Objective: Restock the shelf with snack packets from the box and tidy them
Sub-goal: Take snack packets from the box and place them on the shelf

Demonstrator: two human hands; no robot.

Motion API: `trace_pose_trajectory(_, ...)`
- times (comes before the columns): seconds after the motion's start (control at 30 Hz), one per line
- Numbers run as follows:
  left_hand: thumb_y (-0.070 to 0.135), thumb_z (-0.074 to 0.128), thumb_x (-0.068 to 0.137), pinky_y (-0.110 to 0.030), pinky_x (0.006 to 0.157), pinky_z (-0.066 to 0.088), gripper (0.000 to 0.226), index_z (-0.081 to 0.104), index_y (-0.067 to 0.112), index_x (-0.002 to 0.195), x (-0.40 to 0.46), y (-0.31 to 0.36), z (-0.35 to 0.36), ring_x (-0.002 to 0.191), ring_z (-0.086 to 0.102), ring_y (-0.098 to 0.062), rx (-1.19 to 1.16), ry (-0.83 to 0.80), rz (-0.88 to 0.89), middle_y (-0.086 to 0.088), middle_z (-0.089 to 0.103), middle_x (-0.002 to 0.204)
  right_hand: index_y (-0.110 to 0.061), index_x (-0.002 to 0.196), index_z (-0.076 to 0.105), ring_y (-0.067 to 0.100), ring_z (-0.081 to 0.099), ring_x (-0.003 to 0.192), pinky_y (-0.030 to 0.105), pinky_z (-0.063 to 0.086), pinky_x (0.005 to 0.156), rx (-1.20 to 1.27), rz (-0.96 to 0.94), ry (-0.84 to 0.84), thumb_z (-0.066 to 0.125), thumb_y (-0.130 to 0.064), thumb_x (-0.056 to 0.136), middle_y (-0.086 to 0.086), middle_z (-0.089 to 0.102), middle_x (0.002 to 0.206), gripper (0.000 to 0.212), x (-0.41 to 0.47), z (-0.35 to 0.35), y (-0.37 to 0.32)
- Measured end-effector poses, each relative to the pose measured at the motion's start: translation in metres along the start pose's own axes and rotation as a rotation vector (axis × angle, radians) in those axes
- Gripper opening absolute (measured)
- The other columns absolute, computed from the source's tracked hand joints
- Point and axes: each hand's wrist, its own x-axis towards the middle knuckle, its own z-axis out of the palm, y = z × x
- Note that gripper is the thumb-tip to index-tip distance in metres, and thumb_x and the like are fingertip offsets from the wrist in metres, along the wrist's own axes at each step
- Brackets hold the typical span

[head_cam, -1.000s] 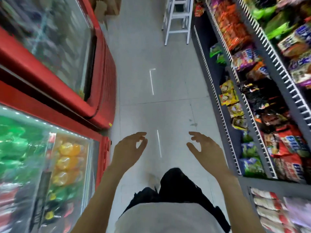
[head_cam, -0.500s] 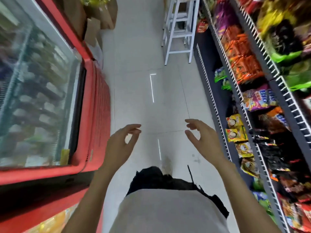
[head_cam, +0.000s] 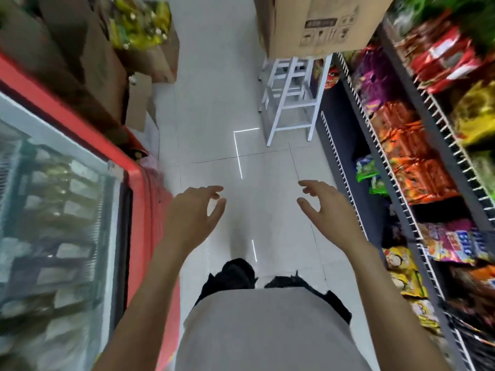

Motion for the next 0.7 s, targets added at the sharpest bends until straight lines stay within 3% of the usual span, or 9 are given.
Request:
trace_pose_trajectory(0.3, 0.048, 0.036, 0.087, -0.033, 0.069, 0.047, 0.047, 0.067, 0.019, 0.107, 0.216, -0.057, -0.021, 0.081, 0.065, -0.021, 0.025, 0.038, 0.068, 0.01, 0.071, 0.088, -0.025, 0.127, 0.054, 0.015, 0.055, 0.105, 0.029, 0.043, 0.079, -0.065, 0.029, 0.064, 0.054, -0.032, 0.094, -0.007, 0.062, 0.113, 0.034, 0.201, -0.031, -0.04)
trace_pose_trajectory(0.4, 0.048, 0.036, 0.088, -0.029, 0.068, 0.045, 0.043, 0.066, 0.024, 0.109, 0.292, -0.066, -0.017, 0.083, 0.063, -0.015, -0.025, 0.068, 0.072, 0.014, 0.07, 0.091, -0.027, 0.126, 0.054, 0.012, 0.056, 0.103, 0.028, 0.043, 0.079, -0.051, 0.016, 0.119, 0.055, -0.033, 0.093, -0.01, 0.062, 0.112, 0.033, 0.275, -0.043, -0.044)
trace_pose_trajectory(0.53, 0.045, 0.041, 0.09, -0.022, 0.072, 0.046, 0.037, 0.063, 0.029, 0.113, 0.391, -0.066, -0.013, 0.09, 0.061, -0.004, -0.176, 0.098, 0.088, 0.02, 0.066, 0.096, -0.03, 0.124, 0.054, 0.001, 0.055, 0.085, 0.021, 0.037, 0.068, -0.026, 0.026, 0.089, 0.053, -0.034, 0.094, -0.016, 0.06, 0.104, 0.031, 0.368, -0.068, -0.044)
trace_pose_trajectory(0.7, 0.044, 0.044, 0.091, -0.025, 0.08, 0.049, 0.034, 0.063, 0.03, 0.114, 0.514, -0.069, -0.039, 0.093, 0.061, -0.001, -0.282, 0.157, 0.142, 0.02, 0.066, 0.099, -0.031, 0.112, 0.062, 0.002, 0.056, 0.068, 0.029, 0.045, 0.066, 0.02, -0.03, 0.161, 0.056, -0.033, 0.092, -0.022, 0.059, 0.078, 0.021, 0.476, -0.128, -0.062)
